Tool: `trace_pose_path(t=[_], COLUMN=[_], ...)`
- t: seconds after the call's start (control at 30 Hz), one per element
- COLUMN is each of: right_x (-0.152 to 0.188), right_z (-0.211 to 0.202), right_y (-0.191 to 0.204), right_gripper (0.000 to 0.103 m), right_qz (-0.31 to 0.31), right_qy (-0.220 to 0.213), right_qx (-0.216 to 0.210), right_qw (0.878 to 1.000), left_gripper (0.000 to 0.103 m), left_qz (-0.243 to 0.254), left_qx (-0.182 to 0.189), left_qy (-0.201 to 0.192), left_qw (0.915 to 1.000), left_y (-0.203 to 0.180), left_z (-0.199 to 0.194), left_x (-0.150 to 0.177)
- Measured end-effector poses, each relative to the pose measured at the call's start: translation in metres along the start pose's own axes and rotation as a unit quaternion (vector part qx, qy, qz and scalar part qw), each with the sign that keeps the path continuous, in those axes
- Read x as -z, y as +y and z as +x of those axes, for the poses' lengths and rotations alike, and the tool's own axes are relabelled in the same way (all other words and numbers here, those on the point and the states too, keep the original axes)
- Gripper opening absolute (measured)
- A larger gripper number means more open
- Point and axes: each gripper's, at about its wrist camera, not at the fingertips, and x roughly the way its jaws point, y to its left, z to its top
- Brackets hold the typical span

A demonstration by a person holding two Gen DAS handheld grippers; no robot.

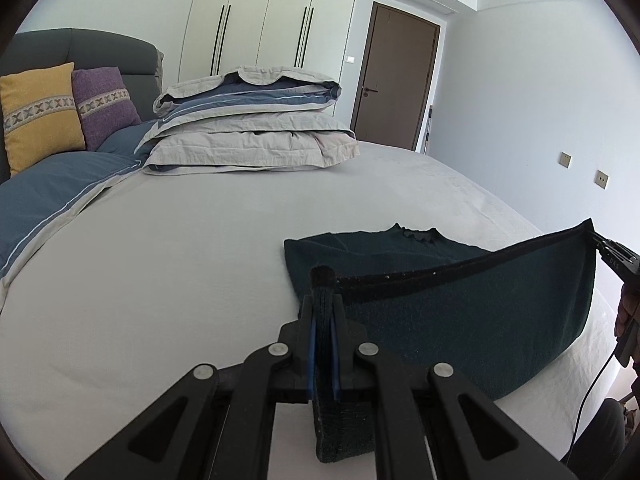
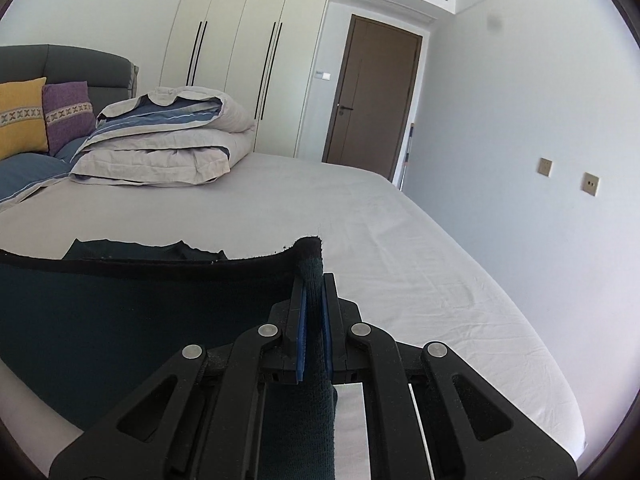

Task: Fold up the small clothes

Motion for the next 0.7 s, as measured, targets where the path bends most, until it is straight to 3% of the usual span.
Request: trace_pose_path(t=[0.33, 0.7], right_x=[-0.015, 0.001], right_z=[0.124, 0.257], right_y=[0.002, -0.004], right_gripper=[0.005, 0.005], right_qz=[0.035, 0.034], right_qy=[0.05, 0.111], right_qx=[0.015, 0.035], right_qw=[0.998, 0.993], left_gripper=[0.007, 0.007], left_qz=[0.011, -0.048], left_qx=[-0.015, -0.042], left_qy=[-0.002, 0.093], left_qw=[0.9998, 0.9936], left_y=[-0.008, 0.018], left_z=[0.091, 0.233], left_x=[-0.07, -0.102])
